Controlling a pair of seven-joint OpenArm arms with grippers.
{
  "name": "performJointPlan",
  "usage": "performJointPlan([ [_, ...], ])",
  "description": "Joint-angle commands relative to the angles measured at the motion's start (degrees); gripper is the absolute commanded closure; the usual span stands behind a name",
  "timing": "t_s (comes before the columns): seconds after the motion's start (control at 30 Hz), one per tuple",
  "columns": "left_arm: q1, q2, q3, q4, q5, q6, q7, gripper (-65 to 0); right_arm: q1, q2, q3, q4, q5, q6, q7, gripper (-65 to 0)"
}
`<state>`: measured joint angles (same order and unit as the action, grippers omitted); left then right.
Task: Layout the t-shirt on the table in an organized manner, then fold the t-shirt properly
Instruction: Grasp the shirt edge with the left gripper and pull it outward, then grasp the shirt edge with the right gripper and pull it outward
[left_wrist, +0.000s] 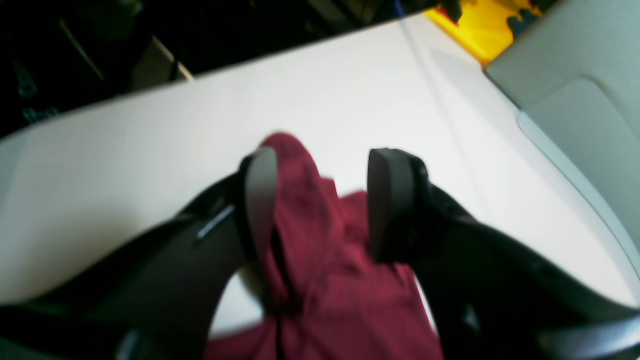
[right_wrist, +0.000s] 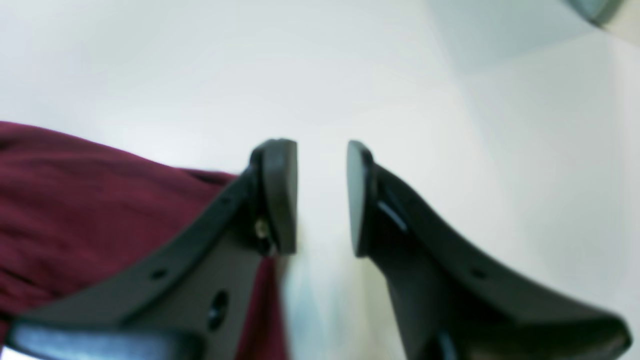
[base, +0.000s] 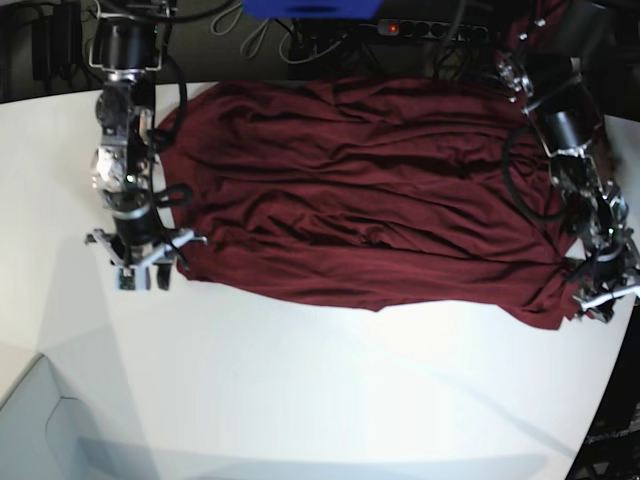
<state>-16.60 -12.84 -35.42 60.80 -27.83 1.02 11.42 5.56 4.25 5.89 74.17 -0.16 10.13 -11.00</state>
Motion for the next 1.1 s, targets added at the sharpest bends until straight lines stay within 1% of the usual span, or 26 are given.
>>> performJointPlan([
  [0.0, 0.03, -0.74, 0.12, 4.22, -1.48, -0.62, 0.93, -28.5, 1.60, -0.16, -0.66, 0.33, 0.30, 0.11, 1.11, -17.2],
  [0.03, 1.35, -0.65, 0.03, 6.68, -2.63, -0.44, 3.22, -28.5, 2.22, -0.34, -1.71, -0.19, 0.30, 0.11, 0.68, -16.0],
  [0.1, 4.78, -0.57, 0.03, 11.25, -4.65, -0.44, 7.26, -28.4, 3.18, -1.31, -4.09, -0.98, 0.30, 0.11, 0.50, -11.8],
  [0.17, 8.12, 0.14, 0.03, 14.85, -6.32, -0.36, 10.25, -28.4, 3.54, -1.83, -6.46, -1.42, 0.30, 0.11, 0.50, -6.1],
  [0.27, 12.07, 2.42, 0.03, 17.31, -6.06, -0.36, 11.66, -28.4, 4.33, -1.75, -11.21, -1.69, 0.30, 0.11, 0.41, -2.0],
  [0.4, 14.27, 4.62, 0.03, 17.14, -3.07, -0.62, 11.66, -28.4, 5.38, -1.48, -16.22, -5.64, 0.30, 0.11, 0.50, -1.9],
  [0.6, 14.18, 5.32, 0.03, 12.22, 2.65, -0.71, 11.66, -28.4, 8.99, -1.22, -16.66, -14.35, 0.21, 0.11, 0.50, -1.9],
  [0.67, 14.18, 4.88, -0.05, 10.19, 3.53, -0.71, 11.57, -28.4, 9.25, 0.72, -16.57, -16.46, 0.21, 0.11, 0.59, -1.9],
  [0.77, 13.74, 4.71, -0.14, 7.82, 3.44, -0.71, 11.57, -28.4, 10.22, 2.47, -16.48, -17.69, 0.21, 0.11, 0.59, -1.9],
  [0.83, 13.74, 3.65, -0.14, 6.33, 3.44, -0.71, 11.57, -28.4, 10.39, 3.88, -16.48, -18.13, 0.21, 0.02, 0.59, -1.8],
  [0.93, 13.74, 3.13, -0.23, 5.01, 3.35, -0.71, 11.57, -28.4, 10.75, 5.55, -16.31, -18.22, 0.21, -0.15, 0.59, -1.8],
  [1.0, 14.09, 3.13, -0.23, 4.92, 3.35, -0.71, 11.57, -28.4, 10.75, 5.99, -14.11, -18.22, 0.21, -0.15, 0.59, -1.8],
  [1.07, 14.36, 3.13, -0.23, 4.92, 3.35, -0.71, 11.57, -28.4, 10.66, 5.99, -10.42, -18.22, 0.21, -0.15, 0.59, -1.8],
])
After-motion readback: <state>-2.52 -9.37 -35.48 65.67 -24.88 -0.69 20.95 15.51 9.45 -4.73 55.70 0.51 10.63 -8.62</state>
